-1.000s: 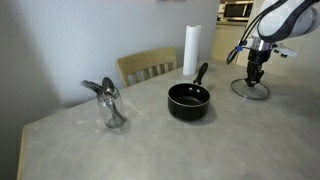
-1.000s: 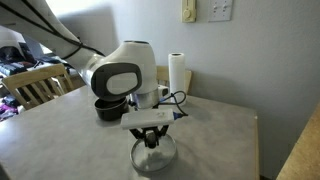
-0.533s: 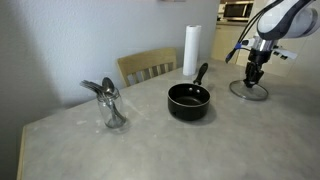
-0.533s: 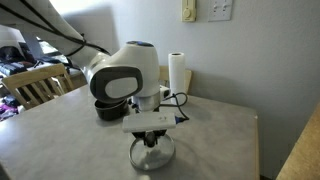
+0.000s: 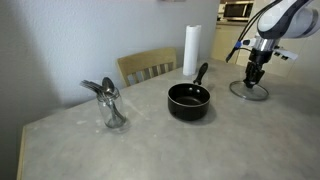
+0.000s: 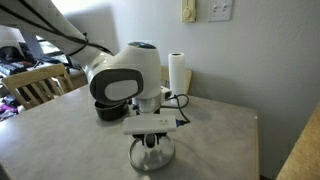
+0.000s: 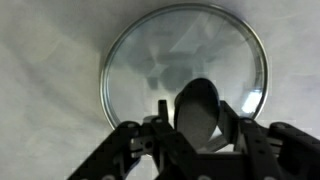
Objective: Take the lid off of the pot and put it on the table
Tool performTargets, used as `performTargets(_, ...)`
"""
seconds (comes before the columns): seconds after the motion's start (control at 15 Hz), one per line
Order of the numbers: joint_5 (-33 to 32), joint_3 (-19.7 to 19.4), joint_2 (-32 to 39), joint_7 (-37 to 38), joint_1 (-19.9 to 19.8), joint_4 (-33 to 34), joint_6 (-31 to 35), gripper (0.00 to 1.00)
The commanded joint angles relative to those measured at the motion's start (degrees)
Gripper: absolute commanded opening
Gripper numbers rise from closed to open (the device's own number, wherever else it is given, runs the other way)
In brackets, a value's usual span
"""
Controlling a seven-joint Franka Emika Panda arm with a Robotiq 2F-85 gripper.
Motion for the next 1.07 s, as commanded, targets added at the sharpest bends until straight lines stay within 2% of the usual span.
performTargets(0.0, 0.1, -0.2, -0.4, -0.9, 0.0, -0.3, 0.2, 0.85)
performTargets(0.13, -0.4, -0.7, -1.7, 0.0, 0.5, -0.8, -1.2, 0.99)
performTargets(0.2, -0.7, -0.7, -2.9, -0.1, 0.7, -1.2, -2.3, 1.00)
performTargets(0.53, -1.6, -2.3, -10.8, 3.4, 3.2, -2.3, -11.6, 1.00)
performTargets(0.93, -5.3, -4.8, -19.5, 9.0, 7.7, 0.1, -24.2, 1.00)
performTargets(1.0, -4.0, -5.0, -17.5, 7.7, 7.5, 0.2, -21.1, 1.00)
